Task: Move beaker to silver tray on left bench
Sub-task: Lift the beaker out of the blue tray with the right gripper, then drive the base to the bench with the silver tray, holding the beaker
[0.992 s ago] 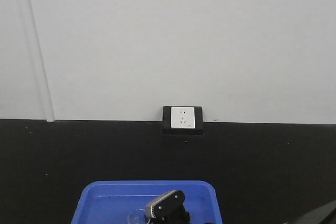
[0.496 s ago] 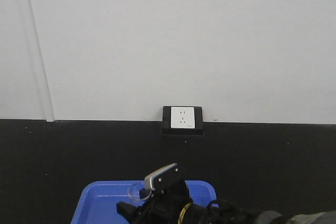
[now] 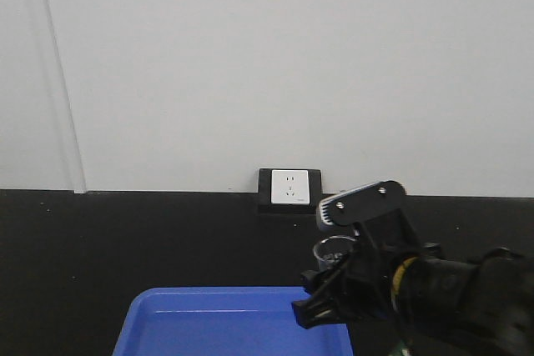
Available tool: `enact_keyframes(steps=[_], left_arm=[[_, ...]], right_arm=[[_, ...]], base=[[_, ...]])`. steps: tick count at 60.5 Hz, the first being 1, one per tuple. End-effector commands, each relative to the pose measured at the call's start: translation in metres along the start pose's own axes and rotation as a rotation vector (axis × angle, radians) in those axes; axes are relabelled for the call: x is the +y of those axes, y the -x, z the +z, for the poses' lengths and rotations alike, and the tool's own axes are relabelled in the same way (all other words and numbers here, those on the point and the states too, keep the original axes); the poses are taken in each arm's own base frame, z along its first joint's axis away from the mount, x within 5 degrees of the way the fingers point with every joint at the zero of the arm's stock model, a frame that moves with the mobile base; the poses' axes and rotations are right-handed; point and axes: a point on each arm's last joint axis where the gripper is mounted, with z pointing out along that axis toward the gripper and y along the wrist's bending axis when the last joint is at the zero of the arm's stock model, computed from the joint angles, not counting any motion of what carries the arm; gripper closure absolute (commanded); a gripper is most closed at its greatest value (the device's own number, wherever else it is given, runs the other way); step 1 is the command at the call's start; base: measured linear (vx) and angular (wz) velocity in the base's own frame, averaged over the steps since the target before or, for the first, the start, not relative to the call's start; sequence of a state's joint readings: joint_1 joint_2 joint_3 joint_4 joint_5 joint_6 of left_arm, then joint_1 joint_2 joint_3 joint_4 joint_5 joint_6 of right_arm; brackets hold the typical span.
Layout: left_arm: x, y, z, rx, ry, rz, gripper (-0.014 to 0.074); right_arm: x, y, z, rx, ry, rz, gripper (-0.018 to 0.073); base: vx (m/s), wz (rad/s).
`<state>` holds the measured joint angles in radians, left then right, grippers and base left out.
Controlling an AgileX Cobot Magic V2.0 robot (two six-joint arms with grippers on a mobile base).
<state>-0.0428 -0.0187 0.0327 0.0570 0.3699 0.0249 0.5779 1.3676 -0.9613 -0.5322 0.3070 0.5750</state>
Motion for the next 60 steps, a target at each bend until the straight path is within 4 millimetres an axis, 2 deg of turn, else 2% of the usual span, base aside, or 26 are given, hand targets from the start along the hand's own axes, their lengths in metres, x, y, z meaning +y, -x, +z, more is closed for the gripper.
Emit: enact_keyframes(steps=[1,17,27,32,36,60], left_arm=[[-0.001,0.001,0.002,-0.063,-0.007,-0.002,0.0595],[-0.001,0.001,0.002,-0.063,-0.007,-0.002,0.0595],[-0.001,0.001,0.002,-0.063,-0.007,-0.002,0.0595],[-0.001,0.001,0.002,-0.063,-0.007,-0.002,0.0595],[-0.001,0.001,0.002,-0.063,-0.007,-0.002,0.0595],[-0.001,0.001,0.002,-0.063,-0.007,-0.002,0.0595]], right_arm=[[-0.005,0.007,-0.037,-0.114,0.016,-0.006,0.0571],[-0.019,-0.061,-0.101,-0.162,0.024,0.066,0.0571],[-0.025,-0.104,-0.12,-0.182,0.026,0.069,0.0571],[-0.026,-0.117,-0.126,-0.201,0.029,0.064,0.0571],[-0.027,-0.123,-0.127,-0.208,0.02,0.036,0.0571],[-0.028,-0.123,-0.129,-0.211,0.015,0.034,0.0571]], base=[[0.0,0.0],[0.0,0.0],[0.0,0.0],[0.0,0.0],[0.0,0.0],[0.0,0.0]])
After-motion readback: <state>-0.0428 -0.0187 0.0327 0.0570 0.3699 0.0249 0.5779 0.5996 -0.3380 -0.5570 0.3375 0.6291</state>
